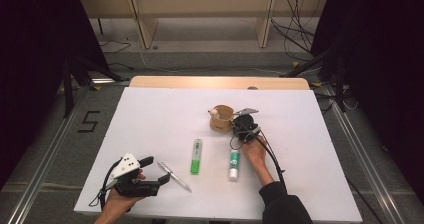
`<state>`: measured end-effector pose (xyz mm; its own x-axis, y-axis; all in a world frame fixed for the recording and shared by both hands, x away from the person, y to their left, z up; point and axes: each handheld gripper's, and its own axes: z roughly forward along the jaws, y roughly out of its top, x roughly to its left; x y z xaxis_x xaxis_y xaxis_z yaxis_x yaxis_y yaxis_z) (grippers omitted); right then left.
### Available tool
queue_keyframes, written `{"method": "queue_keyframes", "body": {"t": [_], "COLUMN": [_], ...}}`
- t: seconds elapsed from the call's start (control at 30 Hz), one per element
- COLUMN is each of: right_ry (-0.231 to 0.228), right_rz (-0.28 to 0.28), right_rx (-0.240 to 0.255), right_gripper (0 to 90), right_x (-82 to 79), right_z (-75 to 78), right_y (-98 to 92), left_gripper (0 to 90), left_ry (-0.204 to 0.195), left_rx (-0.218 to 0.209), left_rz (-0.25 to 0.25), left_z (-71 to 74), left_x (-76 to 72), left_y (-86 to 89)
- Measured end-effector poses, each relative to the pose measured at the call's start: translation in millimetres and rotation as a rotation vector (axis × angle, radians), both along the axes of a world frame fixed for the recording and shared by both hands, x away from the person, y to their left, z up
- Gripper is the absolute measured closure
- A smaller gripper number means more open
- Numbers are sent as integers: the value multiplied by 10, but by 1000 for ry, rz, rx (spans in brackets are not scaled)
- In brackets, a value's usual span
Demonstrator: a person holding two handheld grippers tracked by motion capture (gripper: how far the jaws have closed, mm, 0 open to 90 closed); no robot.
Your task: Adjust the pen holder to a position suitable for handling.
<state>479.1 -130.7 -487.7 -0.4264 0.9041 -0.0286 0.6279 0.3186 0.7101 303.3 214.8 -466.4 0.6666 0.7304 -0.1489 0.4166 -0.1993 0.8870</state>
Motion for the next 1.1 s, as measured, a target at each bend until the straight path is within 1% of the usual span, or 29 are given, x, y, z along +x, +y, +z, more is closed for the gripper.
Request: {"method": "queue_keyframes", "body": {"t": [0.27, 0.43, 0.47, 0.63, 0.77, 0.9, 0.93, 0.97, 1.03, 1.07, 1.1], "right_ry": [5, 2, -2, -1, -10, -21, -34, -34, -51, -79, -79], "right_rz": [20, 29, 27, 28, 32, 32, 24, 24, 26, 24, 24], "right_rx": [-8, -14, -20, -8, 1, 4, 5, 5, 30, 58, 58], "right_gripper": [900, 900, 900, 900, 900, 858, 801, 801, 746, 670, 670], "right_x": [41, 53, 54, 62, 50, -4, -37, -37, -76, -138, -138], "right_z": [7, 9, 7, 4, 45, 116, 172, 172, 243, 313, 313], "right_y": [127, 160, 166, 165, 137, 35, -48, -48, -127, -179, -179], "left_gripper": [122, 122, 122, 122, 122, 122, 122, 122, 122, 122, 122], "left_ry": [0, -1, -1, -1, 1, 2, 1, 1, 3, 2, 1], "left_rx": [-2, -2, -2, -1, -2, -2, -1, 1, 5, 6, 7], "left_rz": [1, 0, 0, -1, 1, 2, 3, 3, 5, 5, 5], "left_z": [1, 1, 1, 0, 1, 0, -3, -5, -7, -6, -7], "left_x": [0, 0, -1, -1, -2, -1, 1, 3, 3, 2, 1], "left_y": [3, 1, 1, 1, 6, 12, 11, 8, 0, -3, -3]}}
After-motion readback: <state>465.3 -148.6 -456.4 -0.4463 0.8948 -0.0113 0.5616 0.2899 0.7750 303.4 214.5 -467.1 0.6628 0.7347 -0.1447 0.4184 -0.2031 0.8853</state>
